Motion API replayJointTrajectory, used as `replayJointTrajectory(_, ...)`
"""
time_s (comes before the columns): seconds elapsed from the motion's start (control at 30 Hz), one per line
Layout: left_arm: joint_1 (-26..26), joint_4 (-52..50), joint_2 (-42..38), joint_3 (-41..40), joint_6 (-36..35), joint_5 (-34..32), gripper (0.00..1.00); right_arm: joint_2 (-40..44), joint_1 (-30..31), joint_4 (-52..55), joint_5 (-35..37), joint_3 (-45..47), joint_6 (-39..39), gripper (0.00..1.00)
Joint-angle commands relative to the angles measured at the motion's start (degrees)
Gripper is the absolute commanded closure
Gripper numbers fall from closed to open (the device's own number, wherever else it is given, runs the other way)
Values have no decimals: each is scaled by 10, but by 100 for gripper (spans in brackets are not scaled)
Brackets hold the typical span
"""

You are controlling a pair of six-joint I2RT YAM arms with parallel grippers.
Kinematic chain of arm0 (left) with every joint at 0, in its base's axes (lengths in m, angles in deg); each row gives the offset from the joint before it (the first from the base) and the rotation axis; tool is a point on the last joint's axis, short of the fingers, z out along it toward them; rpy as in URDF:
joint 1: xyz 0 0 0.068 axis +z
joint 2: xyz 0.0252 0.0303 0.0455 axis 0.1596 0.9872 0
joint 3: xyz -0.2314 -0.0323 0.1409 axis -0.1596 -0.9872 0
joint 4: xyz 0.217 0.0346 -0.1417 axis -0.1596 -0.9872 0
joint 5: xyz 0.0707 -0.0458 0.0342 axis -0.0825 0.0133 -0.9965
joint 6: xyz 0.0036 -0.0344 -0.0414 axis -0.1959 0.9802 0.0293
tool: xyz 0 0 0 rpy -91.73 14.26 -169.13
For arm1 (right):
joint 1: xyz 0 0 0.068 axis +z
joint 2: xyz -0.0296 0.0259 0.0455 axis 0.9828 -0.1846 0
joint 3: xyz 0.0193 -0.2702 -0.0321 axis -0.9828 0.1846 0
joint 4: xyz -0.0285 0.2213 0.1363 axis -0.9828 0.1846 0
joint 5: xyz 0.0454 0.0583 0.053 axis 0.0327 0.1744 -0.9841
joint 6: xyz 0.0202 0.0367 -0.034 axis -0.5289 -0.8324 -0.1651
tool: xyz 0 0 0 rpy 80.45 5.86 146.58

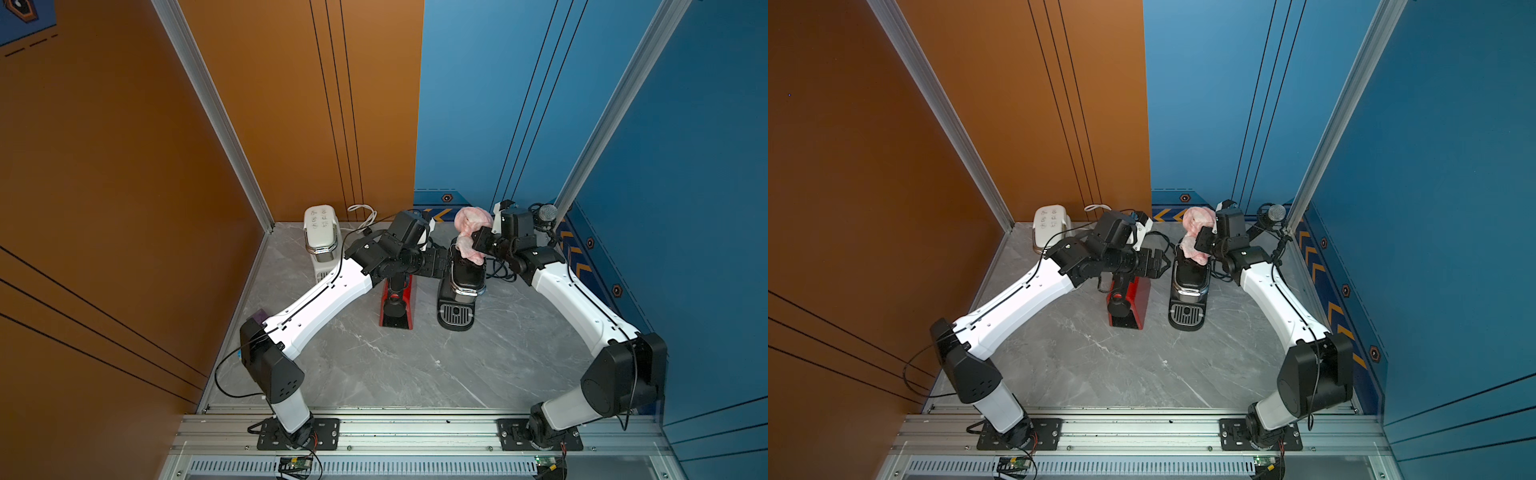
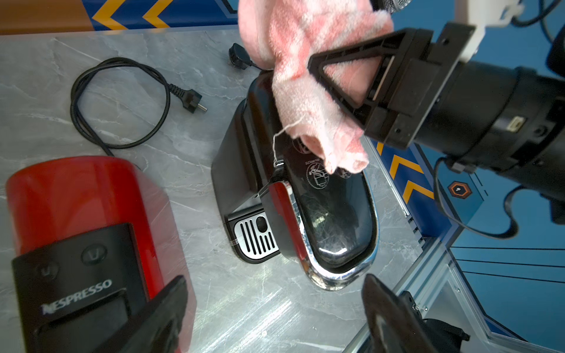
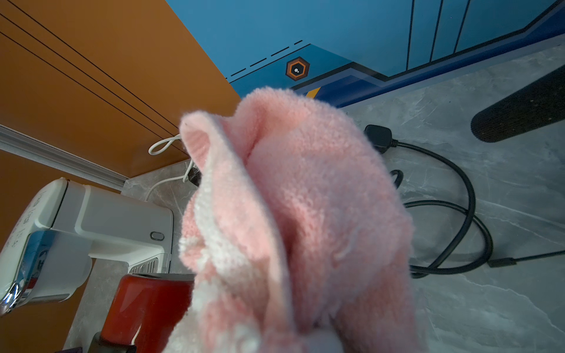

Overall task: Wipe the surface of a coffee machine
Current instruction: Wipe the dirt from the surface of the coffee machine.

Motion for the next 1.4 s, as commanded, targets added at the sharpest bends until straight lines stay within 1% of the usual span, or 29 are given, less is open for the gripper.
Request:
replayJointTrajectory(0.0,9,-3,31,31,-16,48,10,66,4,72,-16,90,-31,100)
replayJointTrajectory(0.07,11,-3,44,42,-14,61,10,121,-12,64,-26,125,-51,100)
replayJointTrajectory(0.13,11,-3,57,51,-10,75,10,148,-46,57,-68,133,-62,100)
replayJointTrajectory(0.23,10,-3,74,58,-1,100,12,153,-95,47,-143,117,-71,100)
replayJointTrajectory(0.3,8,-3,77,60,2,99,12,151,-129,18,-184,116,-88,100)
replayJointTrajectory(0.43,5,-3,81,58,11,90,12,107,-183,-77,-271,119,-146,100)
replayJointTrajectory(0.5,3,-3,85,59,14,87,12,71,-194,-151,-317,121,-186,100)
replayJointTrajectory(0.57,0,-3,93,65,17,85,12,25,-197,-208,-341,119,-226,100)
replayJointTrajectory(0.73,-6,-3,116,87,18,68,13,-43,-198,-292,-354,129,-281,100)
replayJointTrajectory(0.83,-9,-3,135,105,18,61,13,-56,-193,-324,-358,155,-301,100)
replayJointTrajectory(1.03,-17,-3,160,119,14,48,12,-51,-172,-326,-346,219,-280,100)
replayJointTrajectory(1.2,-22,-2,165,108,13,45,12,-61,-154,-326,-338,273,-254,100)
replayJointTrajectory(1.37,-31,-3,173,95,17,45,13,-99,-142,-319,-313,308,-221,100)
